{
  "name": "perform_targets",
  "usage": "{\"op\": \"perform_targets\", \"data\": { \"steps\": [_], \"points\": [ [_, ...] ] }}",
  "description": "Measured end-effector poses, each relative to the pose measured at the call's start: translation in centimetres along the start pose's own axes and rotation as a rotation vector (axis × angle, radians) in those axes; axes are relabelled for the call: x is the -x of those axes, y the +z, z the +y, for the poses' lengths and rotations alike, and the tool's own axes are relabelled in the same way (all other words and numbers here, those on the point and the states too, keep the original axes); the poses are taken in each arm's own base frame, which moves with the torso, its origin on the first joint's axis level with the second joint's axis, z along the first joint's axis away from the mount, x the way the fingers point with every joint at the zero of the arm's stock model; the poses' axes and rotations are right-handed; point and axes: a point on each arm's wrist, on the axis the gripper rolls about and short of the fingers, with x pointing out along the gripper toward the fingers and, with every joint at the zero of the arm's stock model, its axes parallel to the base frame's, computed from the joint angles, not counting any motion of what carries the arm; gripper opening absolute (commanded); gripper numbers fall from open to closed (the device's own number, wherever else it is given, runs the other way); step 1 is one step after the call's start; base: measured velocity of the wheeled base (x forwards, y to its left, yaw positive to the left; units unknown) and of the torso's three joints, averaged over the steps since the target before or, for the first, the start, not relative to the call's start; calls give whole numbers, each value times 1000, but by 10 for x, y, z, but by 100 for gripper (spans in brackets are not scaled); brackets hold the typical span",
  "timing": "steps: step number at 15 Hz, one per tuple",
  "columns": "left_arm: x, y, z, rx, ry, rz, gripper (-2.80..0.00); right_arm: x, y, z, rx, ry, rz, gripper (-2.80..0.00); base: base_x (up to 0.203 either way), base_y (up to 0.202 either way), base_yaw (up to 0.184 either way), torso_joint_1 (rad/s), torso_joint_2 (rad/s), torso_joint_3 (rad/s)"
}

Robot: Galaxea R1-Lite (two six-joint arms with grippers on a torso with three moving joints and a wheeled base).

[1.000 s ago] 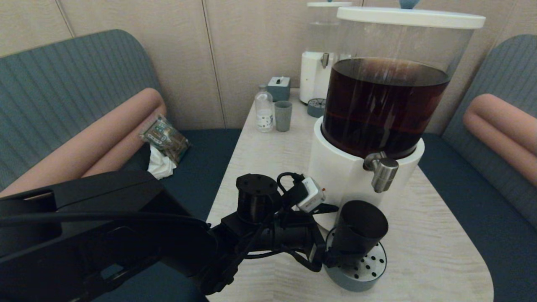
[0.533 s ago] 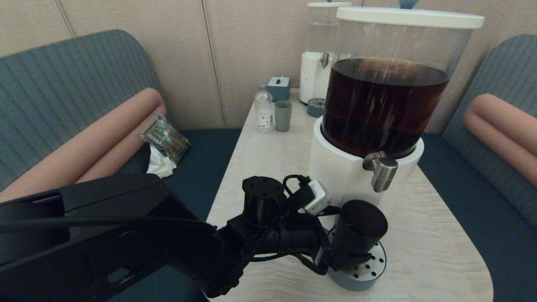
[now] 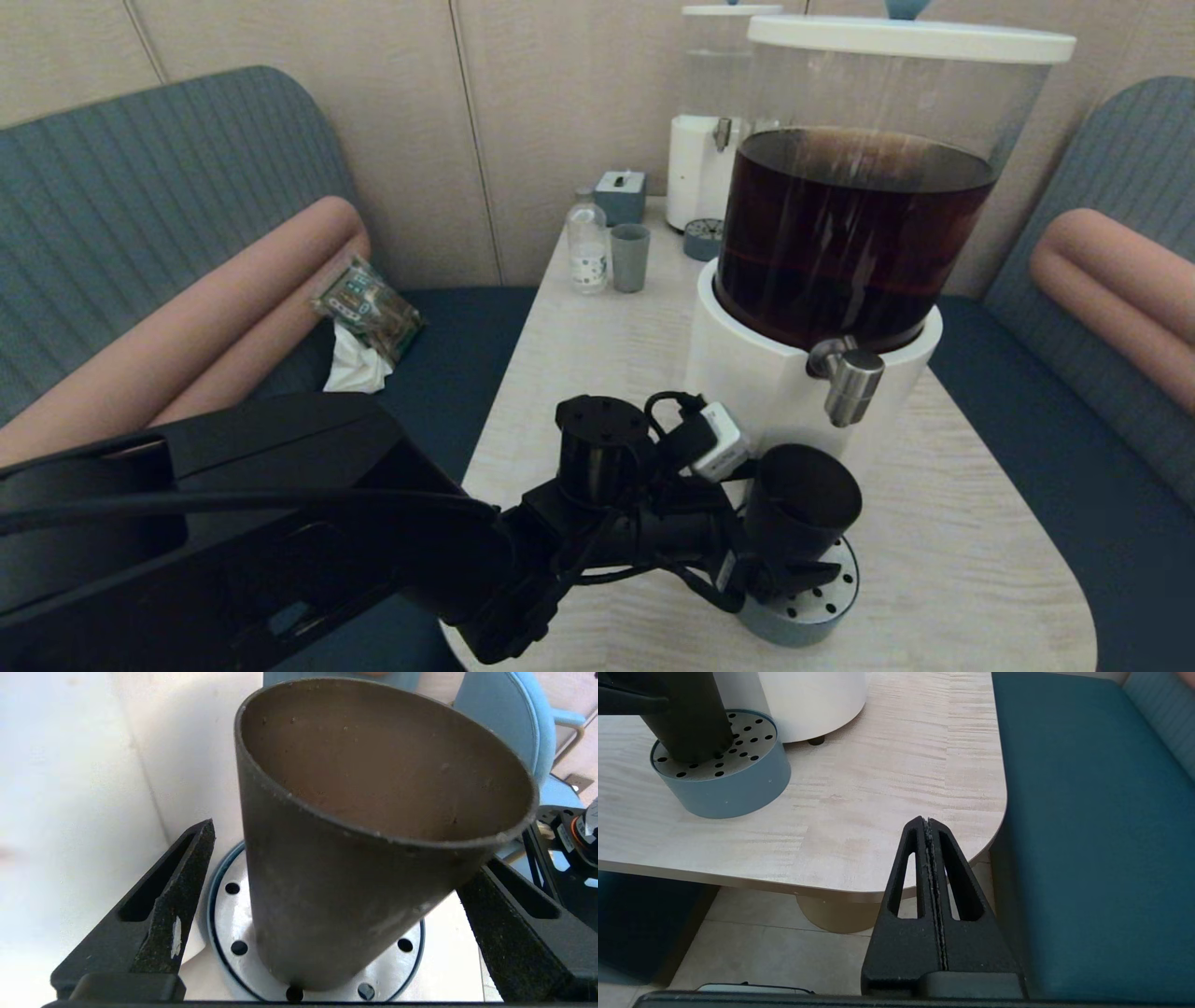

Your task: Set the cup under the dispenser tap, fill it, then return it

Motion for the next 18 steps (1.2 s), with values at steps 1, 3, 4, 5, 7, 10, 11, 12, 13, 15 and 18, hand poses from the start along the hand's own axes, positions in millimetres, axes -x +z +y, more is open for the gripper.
{"op": "perform_targets", "data": {
  "steps": [1, 3, 4, 5, 7, 10, 11, 12, 13, 15, 18],
  "points": [
    [-1, 0, 0, -1, -1, -1, 0, 0, 0, 0, 1, 0, 0, -280, 0, 0, 0, 0, 0, 0],
    [-4, 0, -1, -3, -4, -3, 0, 0, 0, 0, 0, 0, 0, -280, 0, 0, 0, 0, 0, 0],
    [-5, 0, -1, -3, -3, -4, 0, 0, 0, 0, 0, 0, 0, -280, 0, 0, 0, 0, 0, 0],
    [-6, 0, -1, -4, -4, -4, 0, 0, 0, 0, 0, 0, 0, -280, 0, 0, 0, 0, 0, 0],
    [-9, 0, -1, -5, -6, -6, 0, 0, 0, 0, 0, 0, 0, -280, 0, 0, 0, 0, 0, 0],
    [-11, -2, -2, -4, -3, -2, 0, 0, 0, 0, 0, 0, 0, -280, 0, 0, 0, 0, 0, 0],
    [-12, -2, -2, -3, -3, -1, 0, 0, 0, 0, 0, 0, 0, -280, 0, 0, 0, 0, 0, 0],
    [-12, -2, -2, -3, -3, -1, 0, 0, 0, 0, 0, 0, 0, -280, 0, 0, 0, 0, 0, 0],
    [-12, -2, -2, -5, -3, -1, -280, 0, 0, 0, 0, 0, 0, -280, 0, 0, 0, 0, 0, 0],
    [-12, -2, -1, -9, -1, -5, -280, 0, 0, 0, 0, 0, 0, -280, 0, 0, 0, 0, 0, 0],
    [-12, -2, -2, -7, -3, -3, -280, 0, 0, 0, 0, 0, 0, -280, 0, 0, 0, 0, 0, 0]
  ]
}}
